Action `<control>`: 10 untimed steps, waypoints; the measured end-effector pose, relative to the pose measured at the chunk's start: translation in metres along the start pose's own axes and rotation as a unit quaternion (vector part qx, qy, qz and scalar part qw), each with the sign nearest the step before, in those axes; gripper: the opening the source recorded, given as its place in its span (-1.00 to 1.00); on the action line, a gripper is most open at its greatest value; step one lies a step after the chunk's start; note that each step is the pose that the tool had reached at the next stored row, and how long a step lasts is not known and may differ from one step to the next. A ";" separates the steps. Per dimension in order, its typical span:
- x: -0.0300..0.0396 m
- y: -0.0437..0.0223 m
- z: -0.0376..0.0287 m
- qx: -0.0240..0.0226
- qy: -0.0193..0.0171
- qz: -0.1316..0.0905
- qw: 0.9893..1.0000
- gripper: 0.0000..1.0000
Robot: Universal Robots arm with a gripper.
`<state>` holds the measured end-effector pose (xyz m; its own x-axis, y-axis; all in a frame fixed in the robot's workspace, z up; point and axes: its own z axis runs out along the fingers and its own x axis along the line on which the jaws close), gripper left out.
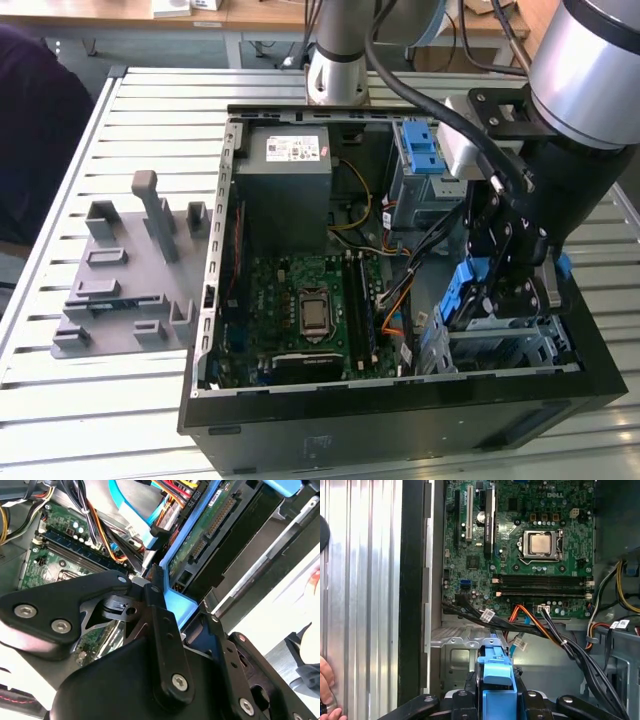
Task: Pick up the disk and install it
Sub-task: 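Insert the disk into the insertion slot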
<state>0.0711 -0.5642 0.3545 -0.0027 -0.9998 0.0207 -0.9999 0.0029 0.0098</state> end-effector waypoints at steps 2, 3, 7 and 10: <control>0.0001 0.0000 0.0023 0.000 0.000 0.000 1.000 -0.27; 0.0001 0.0000 0.0034 0.000 0.000 0.000 1.000 -0.27; 0.0003 -0.0001 0.0074 0.000 0.000 0.000 1.000 -0.27; 0.0009 -0.0001 0.0092 0.000 0.000 0.000 1.000 -0.27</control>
<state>0.0712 -0.5652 0.3452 -0.0027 -0.9998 0.0205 -0.9999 0.0029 0.0098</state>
